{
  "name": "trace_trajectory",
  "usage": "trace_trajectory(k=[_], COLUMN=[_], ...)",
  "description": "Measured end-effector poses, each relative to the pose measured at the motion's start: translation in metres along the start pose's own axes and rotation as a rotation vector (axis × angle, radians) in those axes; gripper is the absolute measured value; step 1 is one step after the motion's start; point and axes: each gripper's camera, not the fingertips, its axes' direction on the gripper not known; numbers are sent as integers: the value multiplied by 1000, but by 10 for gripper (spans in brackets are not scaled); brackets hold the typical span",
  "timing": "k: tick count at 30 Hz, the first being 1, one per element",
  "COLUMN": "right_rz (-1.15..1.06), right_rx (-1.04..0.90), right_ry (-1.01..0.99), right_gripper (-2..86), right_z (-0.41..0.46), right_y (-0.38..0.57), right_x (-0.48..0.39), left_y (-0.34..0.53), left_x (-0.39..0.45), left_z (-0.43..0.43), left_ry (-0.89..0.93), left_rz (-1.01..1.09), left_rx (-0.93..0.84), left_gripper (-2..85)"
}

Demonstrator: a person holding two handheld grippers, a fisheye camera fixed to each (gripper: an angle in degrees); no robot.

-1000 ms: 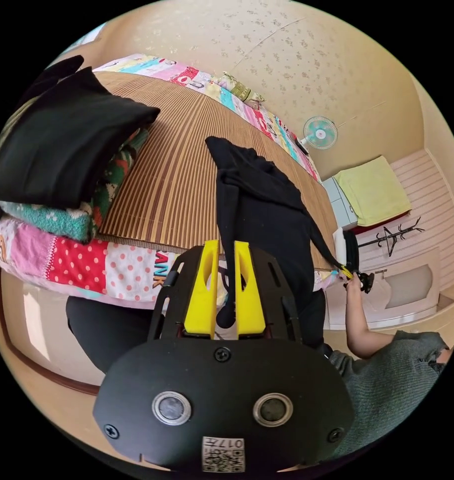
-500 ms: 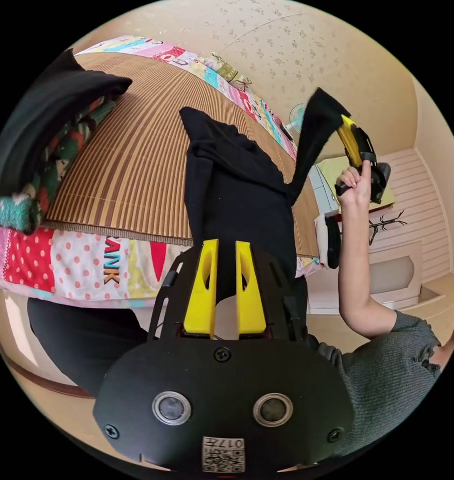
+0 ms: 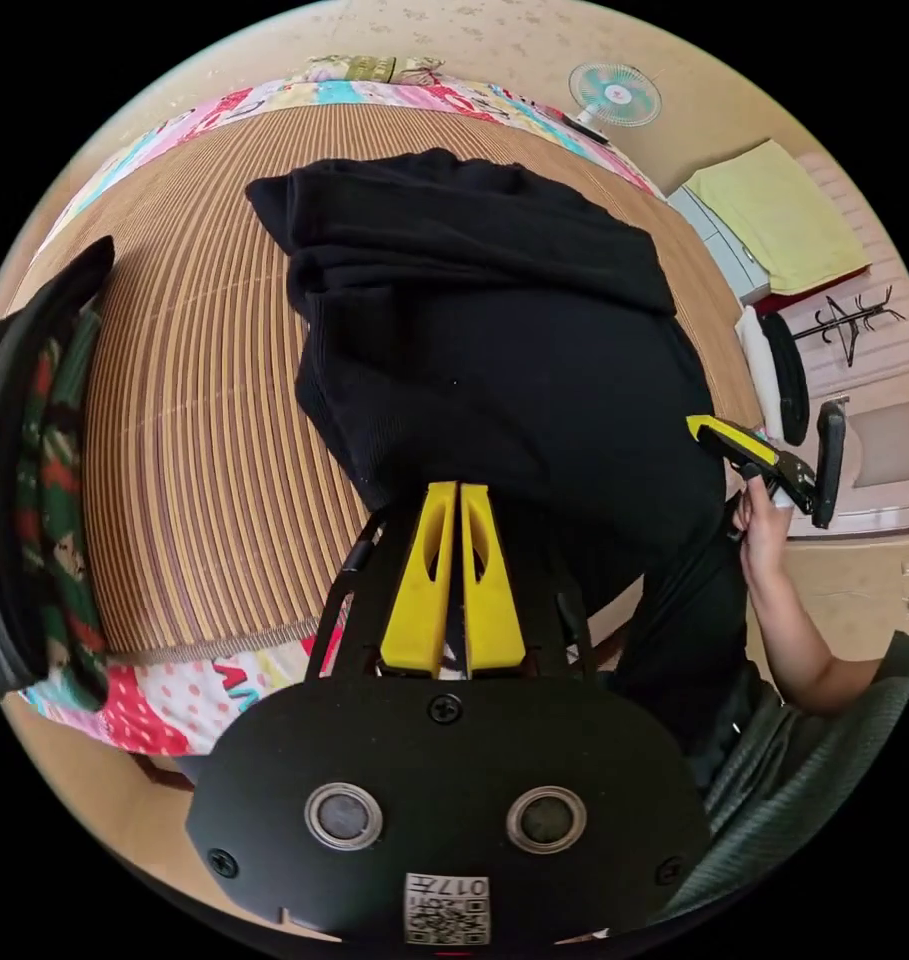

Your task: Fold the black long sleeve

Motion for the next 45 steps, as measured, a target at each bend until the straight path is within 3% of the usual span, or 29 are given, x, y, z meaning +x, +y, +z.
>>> trace_trajectory(k=[6, 9, 11, 13, 17, 21, 24, 26, 28, 31, 34, 37, 41, 45], right_rz=[99, 72, 27, 20, 142, 210, 148, 121, 170, 347, 366, 379, 367, 191], right_rx=[-43, -180, -59, 38, -39, -139, -221, -155, -63, -48, -90, -68, -134, -375], right_ry=[90, -39, -213, -328, -318, -356, -483, -577, -597, -483, -541, -488, -529, -467], right_gripper=[6, 10, 13, 19, 65, 69, 39, 32, 29, 31, 41, 71, 120, 66], right_z=[38, 23, -11, -39, -51, -43, -37, -52, -67, -75, -70, -79, -77, -63], right_y=[-91, -118, -100, -68, 7, 62, 73, 80, 92, 108, 106, 104, 101, 92], right_x=[-11, 0, 12, 30, 70, 86, 89, 100, 122, 158, 169, 174, 189, 184], left_y=[-82, -79, -30, 13, 98, 143, 161, 175, 187, 207, 198, 177, 166, 156], left_x=[-1, -18, -33, -49, -71, -68, -65, -68, -87, -137, -154, -139, -117, -110], left_z=[1, -26, -61, -74, -55, -47, -66, -100, -118, -120, -92, -59, -51, -33], left_ry=[-175, -50, 43, 81, 192, 375, 573, 698, 772, 742, 641, 443, 213, 259], left_rz=[51, -1, 2, -55, -169, -170, -44, 140, 181, -69, -236, -236, -167, -33], left_rx=[54, 93, 262, 307, 176, 129, 131, 205, 300, 423, 259, 41, -12, -212], left_gripper=[-9, -6, 1, 21, 118, 62, 50, 56, 53, 37, 111, 145, 138, 98])
